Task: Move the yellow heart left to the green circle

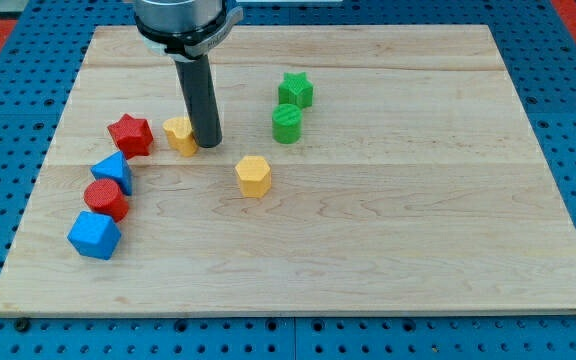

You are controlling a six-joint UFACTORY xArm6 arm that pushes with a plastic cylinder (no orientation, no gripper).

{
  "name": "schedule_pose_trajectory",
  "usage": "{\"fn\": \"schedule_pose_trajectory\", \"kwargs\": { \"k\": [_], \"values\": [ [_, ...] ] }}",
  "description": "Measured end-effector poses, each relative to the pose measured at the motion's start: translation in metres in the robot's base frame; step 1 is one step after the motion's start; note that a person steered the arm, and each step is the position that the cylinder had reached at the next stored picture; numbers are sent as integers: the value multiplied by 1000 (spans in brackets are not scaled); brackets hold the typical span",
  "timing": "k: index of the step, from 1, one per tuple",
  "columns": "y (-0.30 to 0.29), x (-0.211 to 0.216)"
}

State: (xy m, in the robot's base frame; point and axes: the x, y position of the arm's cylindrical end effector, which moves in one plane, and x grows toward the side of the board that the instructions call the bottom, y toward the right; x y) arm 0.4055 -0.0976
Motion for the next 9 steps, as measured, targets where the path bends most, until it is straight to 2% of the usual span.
{"fn": "schedule_pose_trajectory", "kwargs": {
  "k": [2,3,5,9],
  "values": [
    [-19,32],
    [-51,26],
    [-56,11],
    [-83,-58]
  ]
}}
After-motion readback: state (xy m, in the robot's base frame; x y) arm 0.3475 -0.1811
